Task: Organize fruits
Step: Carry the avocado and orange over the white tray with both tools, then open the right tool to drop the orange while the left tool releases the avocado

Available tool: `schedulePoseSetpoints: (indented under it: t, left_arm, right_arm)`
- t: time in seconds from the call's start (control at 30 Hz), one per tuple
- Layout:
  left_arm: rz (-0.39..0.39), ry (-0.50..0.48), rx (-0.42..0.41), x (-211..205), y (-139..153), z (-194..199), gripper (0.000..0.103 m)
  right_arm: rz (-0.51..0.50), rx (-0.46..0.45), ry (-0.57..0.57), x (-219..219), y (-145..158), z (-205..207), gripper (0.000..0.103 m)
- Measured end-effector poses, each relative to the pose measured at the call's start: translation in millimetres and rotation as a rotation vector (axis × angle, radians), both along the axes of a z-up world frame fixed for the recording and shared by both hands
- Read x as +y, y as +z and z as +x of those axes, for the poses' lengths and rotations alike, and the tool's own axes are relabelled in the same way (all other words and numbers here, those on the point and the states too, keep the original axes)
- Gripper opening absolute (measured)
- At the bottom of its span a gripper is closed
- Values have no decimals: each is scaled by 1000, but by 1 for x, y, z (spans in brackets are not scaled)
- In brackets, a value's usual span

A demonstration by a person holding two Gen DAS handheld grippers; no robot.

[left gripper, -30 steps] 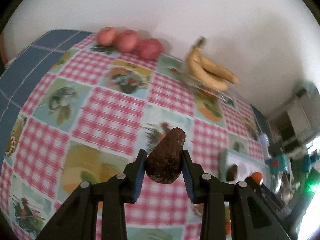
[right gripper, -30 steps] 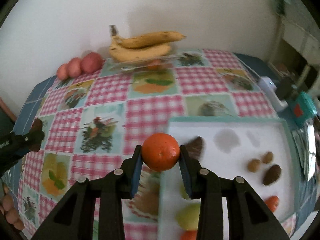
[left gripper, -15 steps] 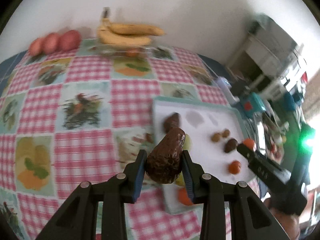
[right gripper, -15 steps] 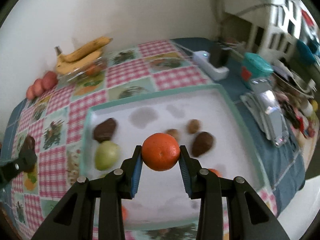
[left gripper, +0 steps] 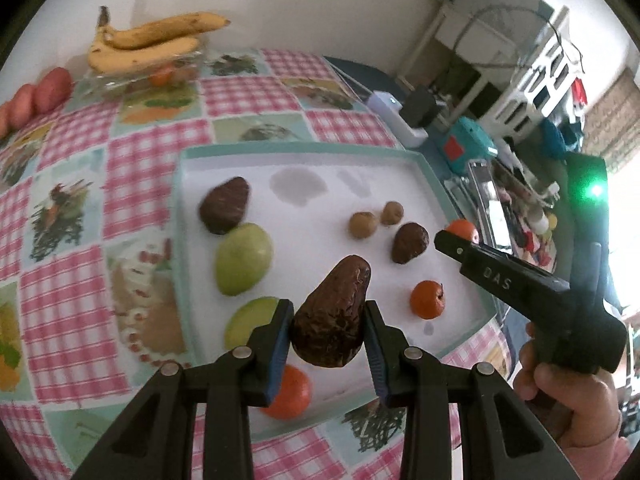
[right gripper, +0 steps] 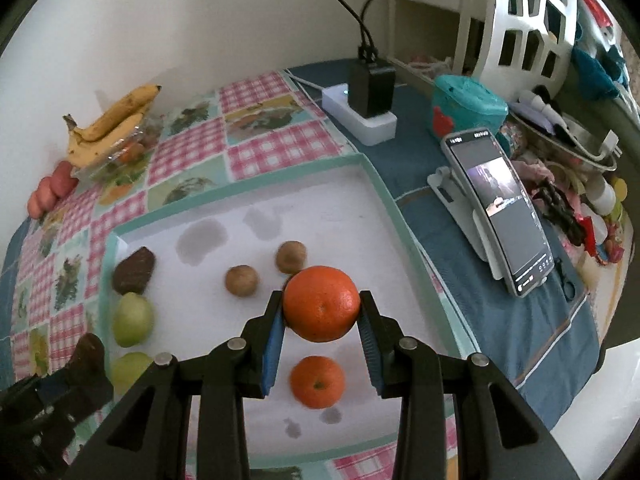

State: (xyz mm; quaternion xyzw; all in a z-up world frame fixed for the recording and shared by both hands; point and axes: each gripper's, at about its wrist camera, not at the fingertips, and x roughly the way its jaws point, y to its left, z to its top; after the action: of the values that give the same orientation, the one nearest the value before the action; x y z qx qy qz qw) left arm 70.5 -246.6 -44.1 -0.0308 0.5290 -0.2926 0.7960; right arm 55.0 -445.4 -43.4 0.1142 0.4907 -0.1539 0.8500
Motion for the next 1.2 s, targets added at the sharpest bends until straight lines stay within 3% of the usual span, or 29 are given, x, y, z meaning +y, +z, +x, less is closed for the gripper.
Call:
schedulePoseSetpoints:
  t: [0.3, 0.5, 0.9, 0.97, 1.2]
  left_arm:
    - [102, -68, 33, -38, -35, -2, 37]
    - [164, -106, 9, -50, -45, -9, 37]
    - [153, -122, 35, -45, -43, -5, 39]
    - [145, -122, 44, -41, -41, -7, 41]
    - [109, -134, 5, -23, -16, -14, 57]
  right_arm:
    - [37, 49, -48, -27, -29, -2, 37]
    - [56, 63, -45, -30, -39, -2, 37]
    - [24, 77, -34, -24, -43, 3, 41]
    - [14, 88, -31, -22, -45, 7, 47]
    - [-26, 97, -58, -17, -34, 5, 53]
